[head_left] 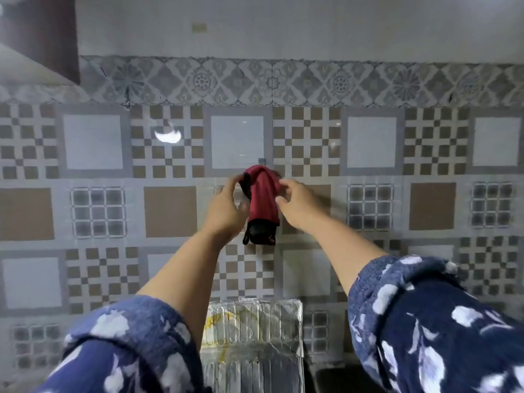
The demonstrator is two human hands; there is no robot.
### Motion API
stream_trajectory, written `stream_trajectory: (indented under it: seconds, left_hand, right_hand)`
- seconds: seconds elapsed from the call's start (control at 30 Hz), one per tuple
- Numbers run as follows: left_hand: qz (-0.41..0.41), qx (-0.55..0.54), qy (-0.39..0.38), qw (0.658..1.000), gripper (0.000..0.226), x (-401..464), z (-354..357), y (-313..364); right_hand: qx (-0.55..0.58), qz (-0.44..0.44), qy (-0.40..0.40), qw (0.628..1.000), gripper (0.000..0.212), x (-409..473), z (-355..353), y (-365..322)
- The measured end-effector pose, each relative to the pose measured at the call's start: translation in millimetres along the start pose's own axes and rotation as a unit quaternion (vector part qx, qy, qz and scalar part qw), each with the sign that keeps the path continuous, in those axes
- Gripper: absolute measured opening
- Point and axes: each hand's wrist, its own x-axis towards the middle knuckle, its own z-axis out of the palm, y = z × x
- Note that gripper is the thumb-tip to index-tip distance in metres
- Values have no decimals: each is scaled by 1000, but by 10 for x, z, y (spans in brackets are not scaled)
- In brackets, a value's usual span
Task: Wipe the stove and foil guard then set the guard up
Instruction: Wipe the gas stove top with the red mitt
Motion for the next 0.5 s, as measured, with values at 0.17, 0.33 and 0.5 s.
stream_trajectory:
  seconds: [0.17,0.33,0.5]
  left_hand:
    - [40,-36,32,998,47,293,211,-193]
    - [44,-28,83,995,42,481,291,-230]
    - [35,-152,86,984,34,436,312,-53]
  right_hand:
    - [112,22,81,990,39,287,267,15]
    - [211,80,161,961,28,412,366,14]
    - [262,107,182,942,19,460,281,-120]
